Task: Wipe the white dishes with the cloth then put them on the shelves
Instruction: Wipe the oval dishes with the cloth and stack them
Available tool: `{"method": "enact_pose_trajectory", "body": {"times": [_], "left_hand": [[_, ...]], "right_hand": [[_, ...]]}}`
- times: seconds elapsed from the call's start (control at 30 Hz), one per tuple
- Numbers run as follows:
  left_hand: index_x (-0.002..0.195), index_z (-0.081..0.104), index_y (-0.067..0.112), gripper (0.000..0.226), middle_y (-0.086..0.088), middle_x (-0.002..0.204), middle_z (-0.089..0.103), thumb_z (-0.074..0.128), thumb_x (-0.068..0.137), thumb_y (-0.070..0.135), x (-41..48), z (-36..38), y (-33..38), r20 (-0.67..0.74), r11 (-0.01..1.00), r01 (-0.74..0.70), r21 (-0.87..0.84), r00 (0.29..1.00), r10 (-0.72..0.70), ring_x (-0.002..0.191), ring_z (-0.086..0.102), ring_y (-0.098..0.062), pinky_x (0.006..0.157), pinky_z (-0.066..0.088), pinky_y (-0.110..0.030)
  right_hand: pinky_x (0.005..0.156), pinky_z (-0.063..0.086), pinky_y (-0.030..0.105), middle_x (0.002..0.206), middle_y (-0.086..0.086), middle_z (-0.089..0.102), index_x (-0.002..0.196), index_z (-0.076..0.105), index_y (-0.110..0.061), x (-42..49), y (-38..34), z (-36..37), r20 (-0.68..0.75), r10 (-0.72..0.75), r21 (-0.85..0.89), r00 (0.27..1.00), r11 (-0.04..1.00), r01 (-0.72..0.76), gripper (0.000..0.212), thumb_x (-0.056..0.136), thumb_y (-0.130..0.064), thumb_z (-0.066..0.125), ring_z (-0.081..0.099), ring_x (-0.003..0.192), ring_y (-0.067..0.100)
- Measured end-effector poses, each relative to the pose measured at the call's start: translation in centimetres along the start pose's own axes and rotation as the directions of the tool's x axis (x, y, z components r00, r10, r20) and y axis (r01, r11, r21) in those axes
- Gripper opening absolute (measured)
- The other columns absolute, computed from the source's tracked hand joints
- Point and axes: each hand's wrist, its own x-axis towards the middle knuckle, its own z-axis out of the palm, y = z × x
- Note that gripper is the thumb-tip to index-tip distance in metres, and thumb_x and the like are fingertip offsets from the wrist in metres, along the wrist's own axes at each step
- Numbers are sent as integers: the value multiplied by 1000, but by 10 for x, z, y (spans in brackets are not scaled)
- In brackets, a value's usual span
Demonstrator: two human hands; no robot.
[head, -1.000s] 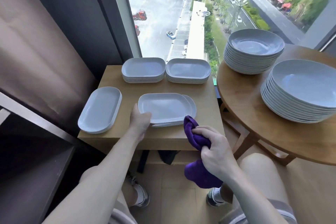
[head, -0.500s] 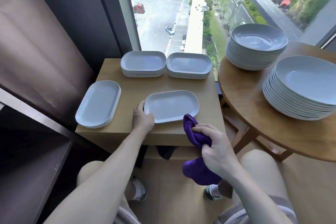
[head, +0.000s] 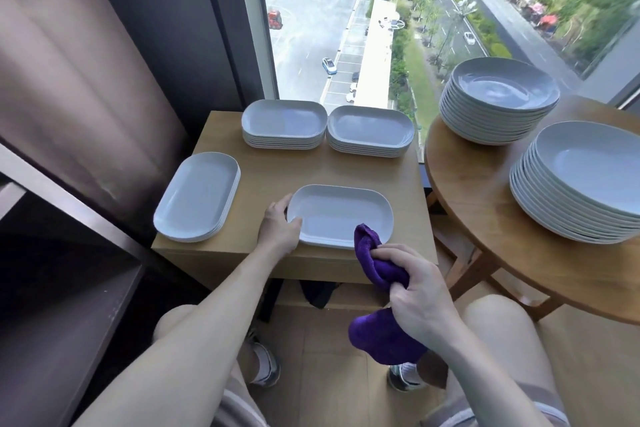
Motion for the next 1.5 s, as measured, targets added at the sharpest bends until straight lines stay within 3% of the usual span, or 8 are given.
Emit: {"method": "enact_pose_trajectory", "body": {"times": [0.23, 0.3, 0.4, 0.57, 1.13, 1.27, 1.37, 1.5], "left_hand": [[150, 48, 16, 50, -1, 134, 48, 57, 105, 35, -28, -8, -7, -70, 983, 108, -151, 990, -120, 112, 51, -16, 89, 40, -30], [133, 58, 16, 33, -1, 128, 57, 56, 103, 29, -40, -19, -17, -140, 949, 145, -280, 972, -190, 110, 58, -21, 89, 48, -36], [105, 60, 13, 13, -5, 98, 63, 57, 99, 24, -52, -48, -39, -240, 762, 209, -613, 869, -432, 87, 66, -24, 73, 57, -39], [92, 57, 12, 35, -6, 85, 61, 68, 95, 45, -43, -106, -66, -122, 411, 274, -870, 688, -716, 70, 66, -21, 59, 57, -31], [67, 63, 8, 25, -4, 71, 63, 56, 90, 14, -48, -133, -73, -243, 638, 317, -701, 736, -632, 62, 59, -17, 54, 51, -26], [60, 61, 7, 26, -4, 70, 71, 60, 86, 8, -58, -138, -63, -283, 557, 162, -815, 727, -626, 73, 73, -22, 66, 58, -29], [57, 60, 7, 28, 6, 54, 67, 66, 84, 7, -71, -142, -50, -391, 523, -21, -852, 690, -609, 61, 71, -12, 68, 61, -27], [84, 65, 10, 10, -4, 89, 77, 74, 86, 7, -96, -149, -43, -398, 414, -153, -897, 689, -606, 86, 77, -19, 70, 61, -27]], "right_hand": [[89, 38, 1, 112, -31, 62, 106, 67, -41, 2, -8, 14, 31, -6, 14, 999, 1000, 5, 71, 75, 19, 47, 54, 111, -10], [89, 38, 1, 110, -32, 63, 106, 67, -41, 2, -10, 18, 43, -22, 22, 999, 1000, 21, 71, 75, 20, 48, 54, 112, -9], [86, 38, 1, 110, -36, 60, 104, 65, -47, 3, -16, 25, 55, -53, 37, 997, 998, 51, 75, 74, 20, 49, 53, 112, -9], [87, 36, 0, 113, -35, 61, 103, 68, -44, 1, -29, 40, 98, -76, 67, 992, 995, 70, 76, 72, 22, 47, 54, 113, -9], [86, 37, 0, 112, -37, 61, 103, 69, -41, -17, -41, 36, 97, -92, 52, 991, 995, 87, 75, 72, 24, 48, 54, 112, -11], [85, 37, -1, 112, -36, 61, 103, 69, -42, -21, -43, 36, 99, -94, 61, 991, 994, 88, 75, 72, 24, 48, 54, 112, -11], [85, 38, 0, 112, -36, 62, 101, 69, -43, -24, -46, 36, 102, -106, 62, 989, 993, 100, 76, 72, 23, 49, 55, 112, -9], [85, 39, 1, 113, -33, 63, 101, 69, -45, -29, -49, 36, 110, -102, 75, 989, 993, 94, 76, 71, 22, 49, 57, 110, -8]]}}
